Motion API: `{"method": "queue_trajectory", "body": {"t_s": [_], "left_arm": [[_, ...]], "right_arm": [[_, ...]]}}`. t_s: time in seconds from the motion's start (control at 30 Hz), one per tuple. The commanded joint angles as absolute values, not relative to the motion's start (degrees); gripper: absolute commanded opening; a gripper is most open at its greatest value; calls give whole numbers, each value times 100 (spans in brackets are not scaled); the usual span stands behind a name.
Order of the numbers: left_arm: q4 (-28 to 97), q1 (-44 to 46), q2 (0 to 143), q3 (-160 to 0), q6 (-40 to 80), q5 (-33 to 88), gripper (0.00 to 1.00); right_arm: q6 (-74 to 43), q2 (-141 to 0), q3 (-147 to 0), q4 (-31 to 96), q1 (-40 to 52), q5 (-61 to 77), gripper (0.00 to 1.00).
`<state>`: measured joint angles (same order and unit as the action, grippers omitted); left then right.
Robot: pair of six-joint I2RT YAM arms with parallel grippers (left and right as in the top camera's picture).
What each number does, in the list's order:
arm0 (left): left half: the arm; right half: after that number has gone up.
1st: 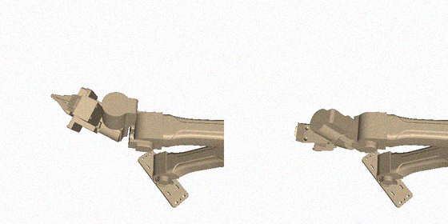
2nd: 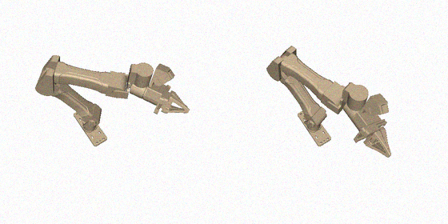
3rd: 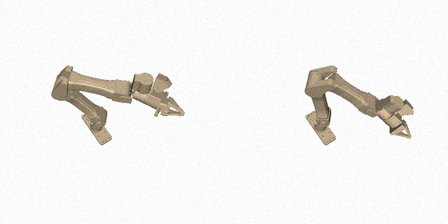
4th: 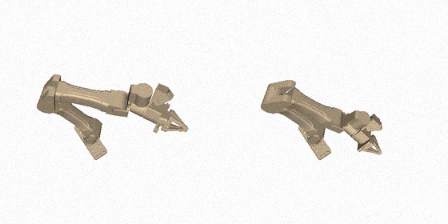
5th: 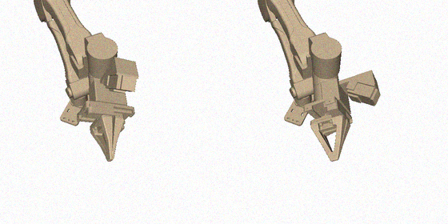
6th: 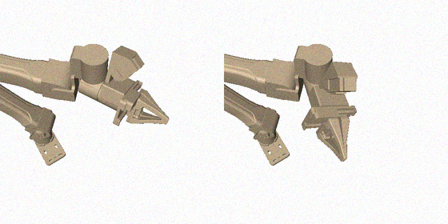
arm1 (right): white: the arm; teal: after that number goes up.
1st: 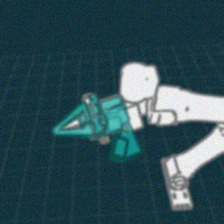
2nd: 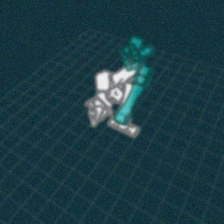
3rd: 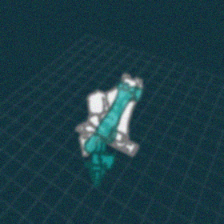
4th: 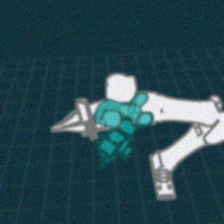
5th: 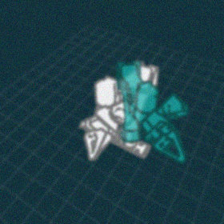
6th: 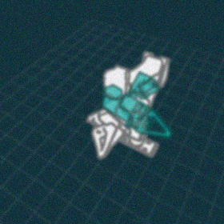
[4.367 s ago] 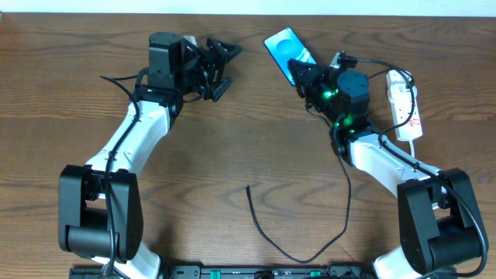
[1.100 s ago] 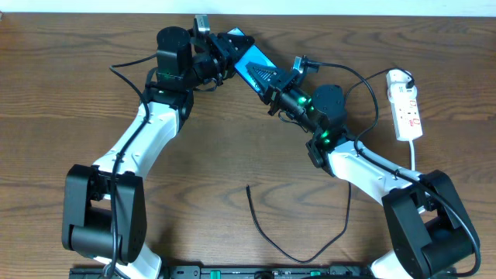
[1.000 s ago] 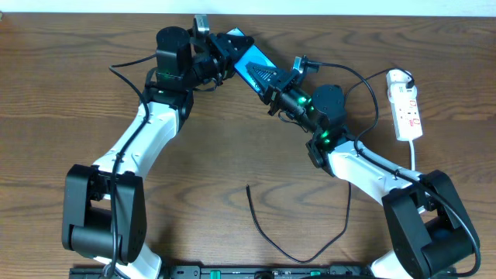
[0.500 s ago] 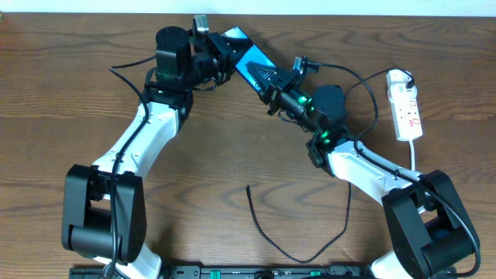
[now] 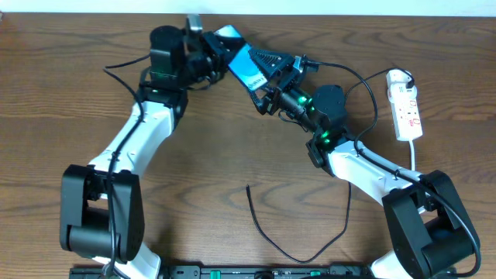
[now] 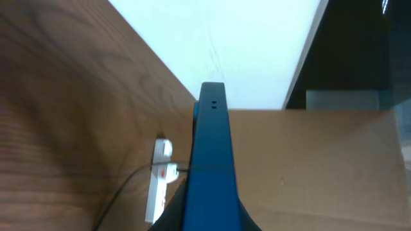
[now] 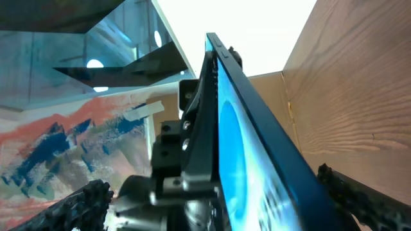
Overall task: Plug charger to phone and switch on socket
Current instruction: 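Open the right gripper and move it away from the phone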
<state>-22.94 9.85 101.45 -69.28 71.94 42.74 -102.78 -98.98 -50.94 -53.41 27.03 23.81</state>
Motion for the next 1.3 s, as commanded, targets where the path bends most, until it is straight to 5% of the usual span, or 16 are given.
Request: {"method": "queue_trajectory", "body": {"t_s": [0.0, 0.23, 0.4, 0.6, 1.0, 1.27], "left_arm": [[-2364, 480, 10007, -7074, 7116, 4480, 7], [-2349, -617, 10007, -7074, 7054, 5822, 7], [-2346, -1374, 10007, -7074, 7050, 7059, 8], [-2346, -1671, 10007, -7074, 6877, 7286, 7], [-2346, -1664, 10007, -7074, 6858, 7290, 7], [-2346, -1664, 10007, -7072, 6855, 7286, 7]], "right_arm": [[-10215, -9872, -5186, -5295, 2805, 2438, 99], [-9378, -9872, -5186, -4954, 2805, 2663, 99], [-7666, -9872, -5186, -4657, 2808, 2849, 99], [-7220, -9872, -5249, -3999, 2923, 3089, 99], [-5046, -9872, -7537, 1614, 3704, 2051, 99], [-4895, -9872, -7636, 3186, 3896, 1671, 99]]}}
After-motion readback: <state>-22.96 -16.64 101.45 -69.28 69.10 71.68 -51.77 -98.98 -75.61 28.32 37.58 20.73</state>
